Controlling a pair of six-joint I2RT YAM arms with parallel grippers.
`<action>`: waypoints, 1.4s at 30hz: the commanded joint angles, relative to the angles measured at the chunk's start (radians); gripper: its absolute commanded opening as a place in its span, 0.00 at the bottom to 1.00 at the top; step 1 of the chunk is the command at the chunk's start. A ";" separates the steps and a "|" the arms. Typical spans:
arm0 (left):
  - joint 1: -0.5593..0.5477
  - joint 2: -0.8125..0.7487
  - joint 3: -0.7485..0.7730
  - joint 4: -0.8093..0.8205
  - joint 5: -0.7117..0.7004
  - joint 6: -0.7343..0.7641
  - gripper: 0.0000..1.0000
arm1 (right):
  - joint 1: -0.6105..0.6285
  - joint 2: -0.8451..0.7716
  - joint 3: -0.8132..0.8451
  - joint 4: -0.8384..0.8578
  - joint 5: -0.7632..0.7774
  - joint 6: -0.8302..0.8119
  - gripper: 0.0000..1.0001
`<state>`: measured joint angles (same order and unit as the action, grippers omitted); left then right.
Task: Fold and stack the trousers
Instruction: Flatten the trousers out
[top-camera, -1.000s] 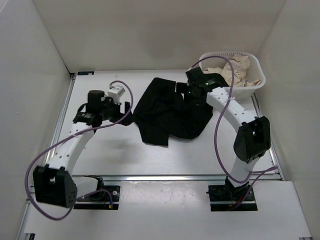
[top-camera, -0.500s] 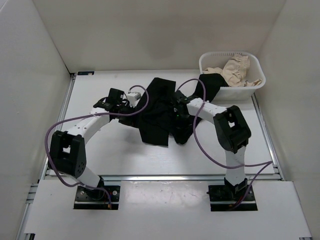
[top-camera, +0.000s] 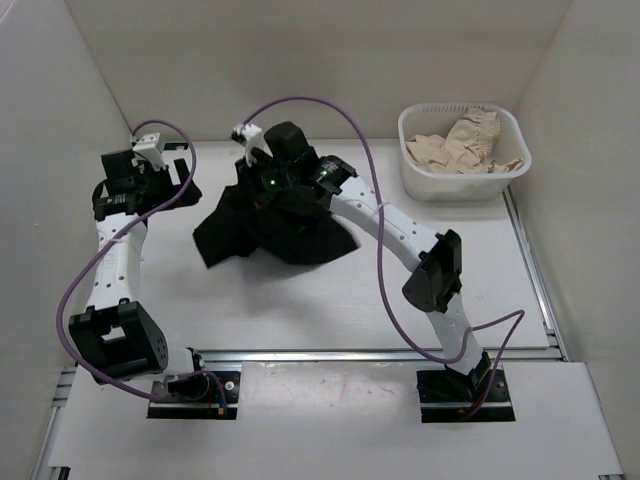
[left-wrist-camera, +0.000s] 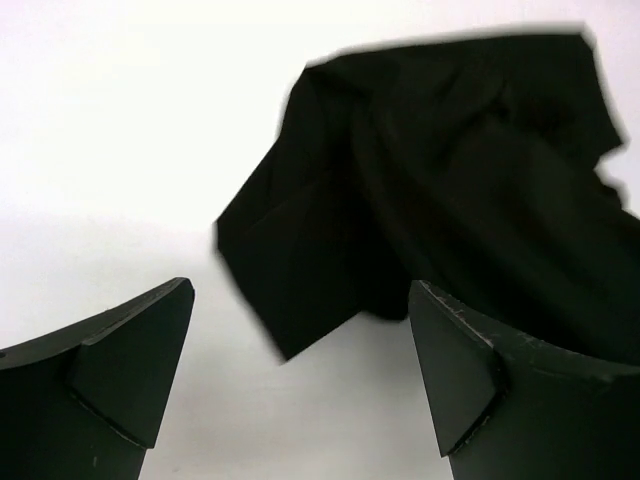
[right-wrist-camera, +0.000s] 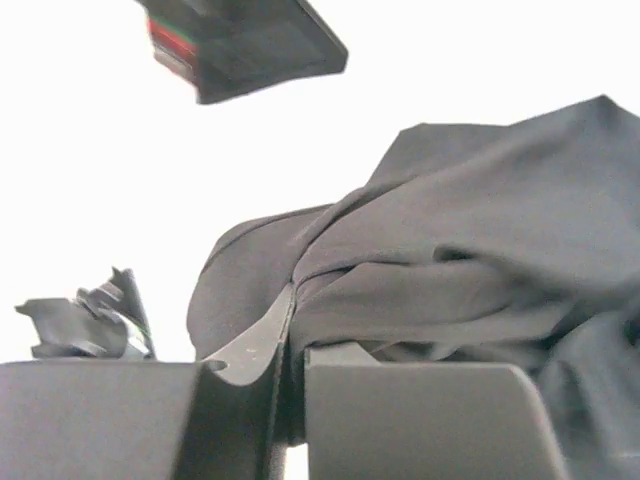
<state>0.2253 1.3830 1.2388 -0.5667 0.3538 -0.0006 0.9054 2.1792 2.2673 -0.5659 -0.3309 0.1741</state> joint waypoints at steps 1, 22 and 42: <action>0.015 -0.039 0.070 -0.012 -0.018 0.001 1.00 | -0.020 -0.041 0.075 0.190 -0.117 0.068 0.08; -0.127 -0.022 -0.218 -0.492 -0.129 0.001 1.00 | -0.198 0.157 -0.048 0.023 0.015 0.278 0.97; -0.164 0.134 -0.411 -0.272 -0.332 0.001 0.14 | -0.253 0.159 -0.144 -0.059 -0.002 0.324 0.00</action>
<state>0.0471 1.5002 0.7746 -0.8936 0.0559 -0.0002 0.7319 2.4744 2.1784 -0.5846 -0.3603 0.4831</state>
